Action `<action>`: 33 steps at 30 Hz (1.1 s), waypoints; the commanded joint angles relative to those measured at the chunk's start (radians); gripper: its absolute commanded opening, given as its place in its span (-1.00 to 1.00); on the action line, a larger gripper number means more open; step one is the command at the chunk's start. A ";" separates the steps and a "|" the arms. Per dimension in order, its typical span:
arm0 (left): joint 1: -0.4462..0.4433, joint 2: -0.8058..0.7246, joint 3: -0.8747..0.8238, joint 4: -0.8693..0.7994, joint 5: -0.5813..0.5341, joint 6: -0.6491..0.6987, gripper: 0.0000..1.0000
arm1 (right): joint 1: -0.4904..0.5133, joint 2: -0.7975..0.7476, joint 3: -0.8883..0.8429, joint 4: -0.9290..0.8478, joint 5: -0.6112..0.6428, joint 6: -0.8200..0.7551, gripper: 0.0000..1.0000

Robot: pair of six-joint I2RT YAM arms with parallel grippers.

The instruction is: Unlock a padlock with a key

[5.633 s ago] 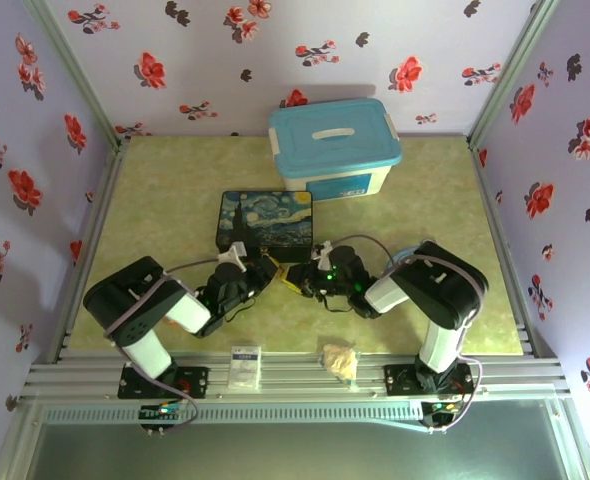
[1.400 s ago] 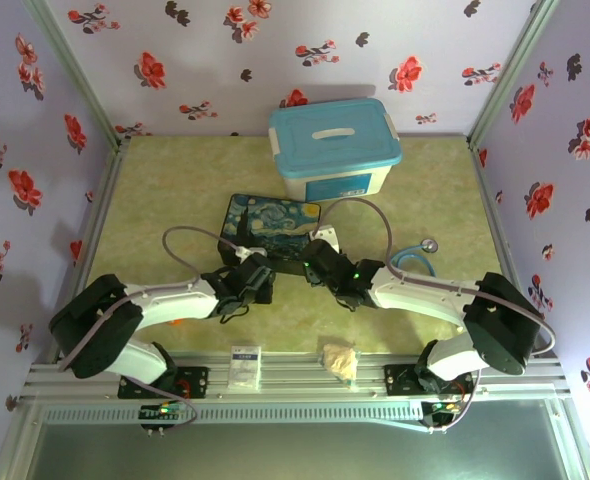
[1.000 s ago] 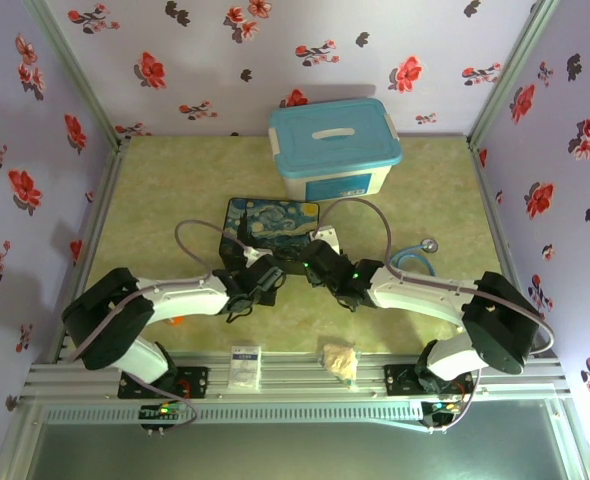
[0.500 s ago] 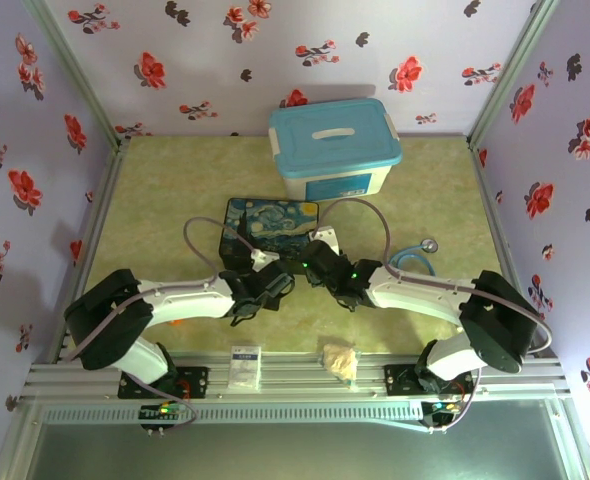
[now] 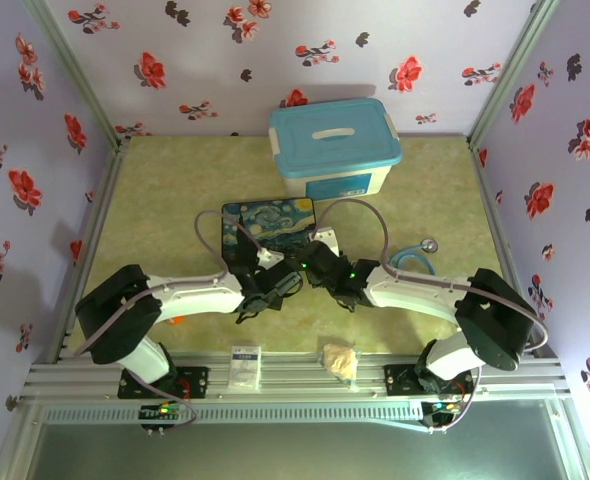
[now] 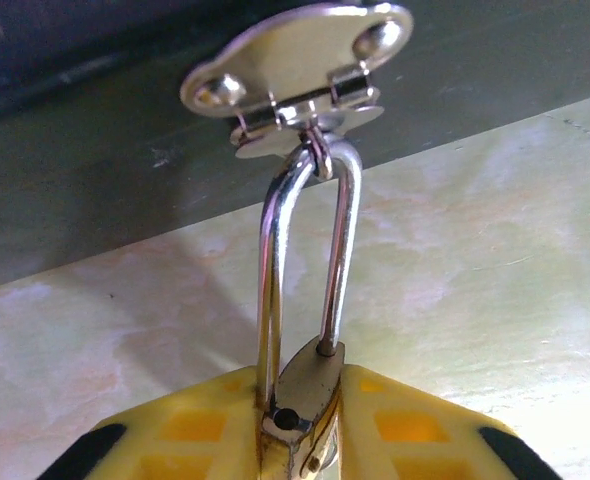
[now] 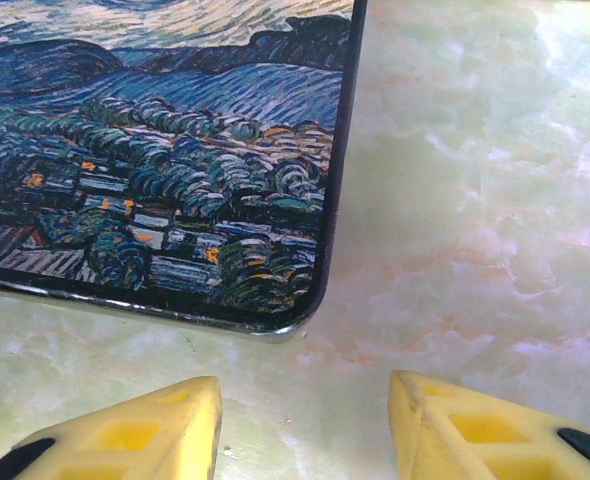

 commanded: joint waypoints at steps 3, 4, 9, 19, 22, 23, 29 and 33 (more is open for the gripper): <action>-0.004 0.023 0.036 -0.112 -0.064 0.015 -0.53 | -0.012 -0.009 -0.012 -0.011 0.034 0.033 -0.06; -0.006 0.030 0.048 -0.122 -0.064 0.014 -0.53 | -0.012 -0.010 -0.013 -0.011 0.037 0.035 -0.06; -0.038 0.070 0.087 -0.151 -0.062 -0.011 -0.47 | -0.015 -0.008 -0.015 -0.014 0.041 0.041 -0.05; -0.069 0.082 0.115 -0.173 -0.058 -0.029 -0.67 | -0.018 0.009 -0.021 -0.006 0.044 0.061 -0.05; -0.069 0.090 0.126 -0.195 -0.066 -0.026 -0.68 | -0.017 0.009 -0.018 -0.003 0.044 0.060 -0.05; -0.068 0.098 0.132 -0.209 -0.073 -0.025 -0.67 | -0.019 0.011 -0.017 -0.003 0.044 0.057 -0.05; -0.068 0.145 0.170 -0.303 -0.114 -0.017 -0.67 | -0.020 0.008 -0.024 -0.005 0.043 0.061 -0.05; -0.061 0.146 0.170 -0.336 -0.126 -0.015 -0.59 | -0.022 0.003 -0.029 -0.007 0.044 0.071 -0.05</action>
